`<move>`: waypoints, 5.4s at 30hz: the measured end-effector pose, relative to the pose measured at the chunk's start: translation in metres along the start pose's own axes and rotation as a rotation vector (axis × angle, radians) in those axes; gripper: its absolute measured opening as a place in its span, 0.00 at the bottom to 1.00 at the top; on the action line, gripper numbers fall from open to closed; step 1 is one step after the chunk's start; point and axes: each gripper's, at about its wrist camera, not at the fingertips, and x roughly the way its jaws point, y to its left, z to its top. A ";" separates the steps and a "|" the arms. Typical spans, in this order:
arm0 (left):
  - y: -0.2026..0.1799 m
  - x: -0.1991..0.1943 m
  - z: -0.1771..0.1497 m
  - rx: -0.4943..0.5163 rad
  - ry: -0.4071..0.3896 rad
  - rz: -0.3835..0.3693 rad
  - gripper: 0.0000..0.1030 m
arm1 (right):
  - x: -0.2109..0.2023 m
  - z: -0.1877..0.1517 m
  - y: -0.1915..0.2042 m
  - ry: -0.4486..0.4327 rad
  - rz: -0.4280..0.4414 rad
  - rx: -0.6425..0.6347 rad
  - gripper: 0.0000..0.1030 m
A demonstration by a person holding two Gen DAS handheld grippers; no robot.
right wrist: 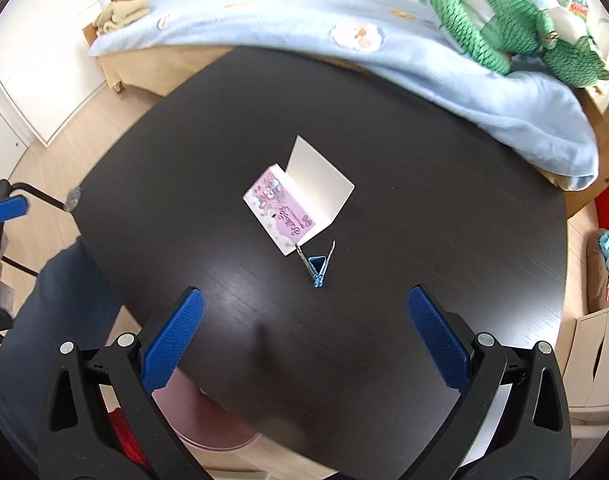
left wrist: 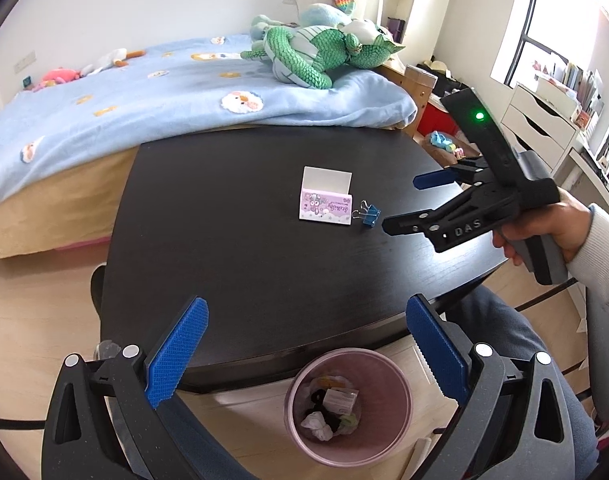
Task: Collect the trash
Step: 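Reach the right gripper to the blue binder clip and grasp it, then grasp the pink card box with the left gripper while the right gripper holds the clip, then carry the card box and binder clip over the wastebasket, then open the right gripper over the wastebasket to drop the binder clip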
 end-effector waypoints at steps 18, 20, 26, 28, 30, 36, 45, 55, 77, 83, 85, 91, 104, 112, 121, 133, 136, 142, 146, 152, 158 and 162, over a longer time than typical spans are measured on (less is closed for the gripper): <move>0.008 0.002 -0.006 -0.018 0.018 0.012 0.93 | 0.042 0.013 -0.001 0.080 0.010 -0.072 0.26; 0.007 0.002 -0.007 -0.017 0.020 0.011 0.93 | 0.046 0.013 0.000 0.089 0.002 -0.076 0.15; 0.005 0.005 -0.005 -0.009 0.024 0.009 0.93 | 0.044 0.011 -0.002 0.070 -0.006 -0.062 0.11; 0.004 0.006 -0.003 -0.006 0.023 0.007 0.93 | 0.040 0.011 -0.004 0.060 -0.009 -0.054 0.11; 0.003 0.007 0.000 0.000 0.021 0.004 0.93 | 0.034 0.009 -0.004 0.050 -0.010 -0.048 0.11; -0.004 0.014 0.016 0.036 0.012 0.000 0.93 | 0.013 0.006 -0.006 0.024 -0.007 -0.013 0.11; -0.015 0.029 0.047 0.101 0.010 -0.002 0.93 | -0.007 -0.010 -0.010 0.017 -0.010 0.029 0.11; -0.026 0.071 0.082 0.169 0.066 -0.009 0.93 | -0.023 -0.022 -0.027 0.016 -0.022 0.074 0.11; -0.031 0.187 0.106 0.120 0.320 0.045 0.93 | -0.032 -0.039 -0.045 0.024 -0.023 0.107 0.11; -0.036 0.197 0.105 0.127 0.332 0.066 0.92 | -0.030 -0.041 -0.044 0.027 -0.018 0.111 0.11; -0.037 0.200 0.104 0.134 0.338 0.074 0.92 | -0.029 -0.041 -0.045 0.027 -0.017 0.111 0.11; -0.034 0.204 0.102 0.126 0.353 0.087 0.61 | -0.029 -0.041 -0.046 0.026 -0.016 0.117 0.11; -0.030 0.166 0.099 0.148 0.280 0.069 0.61 | -0.030 -0.040 -0.042 0.007 -0.014 0.126 0.11; -0.031 0.114 0.086 0.182 0.202 0.065 0.61 | -0.049 -0.042 -0.024 -0.036 -0.037 0.092 0.11; -0.043 0.054 0.062 0.230 0.111 0.065 0.61 | -0.074 -0.055 -0.003 -0.104 -0.044 0.075 0.11; -0.064 -0.005 0.029 0.238 0.027 0.015 0.61 | -0.125 -0.087 0.047 -0.203 -0.020 0.004 0.11; -0.066 -0.015 0.018 0.229 0.020 0.006 0.61 | -0.131 -0.098 0.059 -0.210 -0.004 -0.003 0.11; -0.064 -0.027 0.000 0.197 0.018 -0.005 0.61 | -0.140 -0.120 0.084 -0.214 0.041 -0.010 0.11; -0.062 -0.032 -0.009 0.194 0.025 -0.004 0.61 | -0.135 -0.130 0.098 -0.192 0.073 -0.019 0.11; -0.057 -0.036 -0.014 0.181 0.023 -0.008 0.61 | -0.120 -0.136 0.108 -0.163 0.120 -0.018 0.11; -0.057 -0.037 -0.014 0.179 0.016 -0.011 0.61 | -0.117 -0.134 0.107 -0.158 0.092 -0.012 0.65; -0.059 -0.036 -0.015 0.182 0.021 -0.020 0.61 | -0.121 -0.136 0.100 -0.182 0.086 0.026 0.84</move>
